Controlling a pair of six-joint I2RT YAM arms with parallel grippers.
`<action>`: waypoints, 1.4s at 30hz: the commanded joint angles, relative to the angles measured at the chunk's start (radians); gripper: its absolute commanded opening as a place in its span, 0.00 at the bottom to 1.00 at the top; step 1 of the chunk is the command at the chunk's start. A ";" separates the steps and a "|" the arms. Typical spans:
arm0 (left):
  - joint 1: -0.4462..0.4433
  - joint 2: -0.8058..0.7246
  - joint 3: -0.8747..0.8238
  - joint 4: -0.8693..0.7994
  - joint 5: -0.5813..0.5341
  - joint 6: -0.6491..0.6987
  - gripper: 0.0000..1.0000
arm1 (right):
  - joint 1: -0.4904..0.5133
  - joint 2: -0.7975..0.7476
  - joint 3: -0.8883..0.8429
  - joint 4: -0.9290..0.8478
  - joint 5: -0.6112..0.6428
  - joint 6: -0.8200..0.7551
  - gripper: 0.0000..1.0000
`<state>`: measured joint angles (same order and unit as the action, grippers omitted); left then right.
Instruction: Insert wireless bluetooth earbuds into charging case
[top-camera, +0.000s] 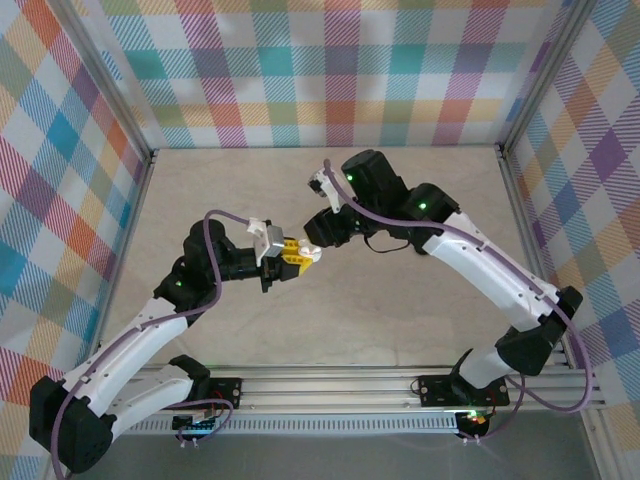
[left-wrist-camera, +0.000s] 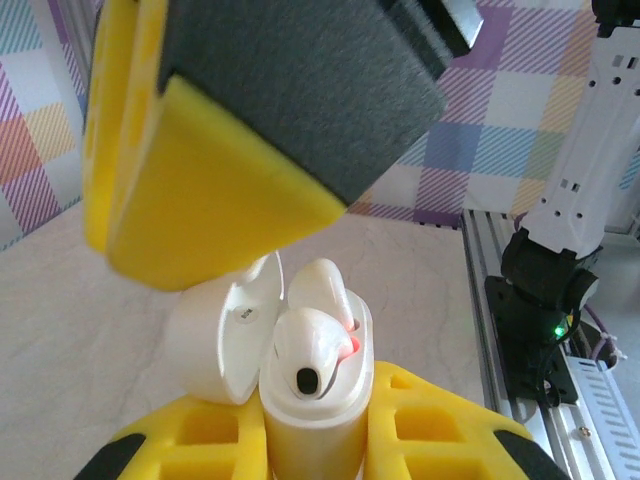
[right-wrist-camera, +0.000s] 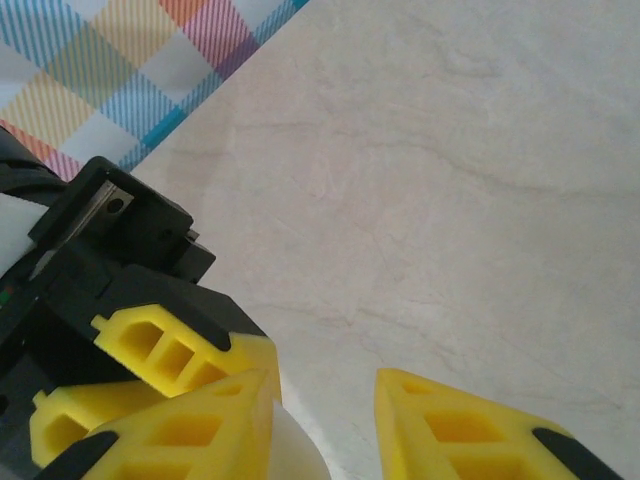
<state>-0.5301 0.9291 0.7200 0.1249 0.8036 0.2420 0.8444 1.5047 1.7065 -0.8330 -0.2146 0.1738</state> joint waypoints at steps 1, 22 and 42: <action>-0.008 -0.030 -0.012 0.064 0.011 -0.026 0.00 | 0.002 -0.007 -0.041 0.061 -0.157 0.069 0.30; -0.008 -0.076 -0.065 0.106 -0.087 -0.072 0.00 | -0.049 -0.149 -0.290 0.347 -0.496 0.188 0.15; 0.004 0.043 0.108 0.028 0.029 -0.347 0.00 | -0.205 -0.307 -0.639 0.877 -0.555 0.344 0.52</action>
<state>-0.5335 0.9596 0.7860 0.1341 0.7681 -0.0364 0.6350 1.1915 1.0870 -0.0772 -0.7044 0.5072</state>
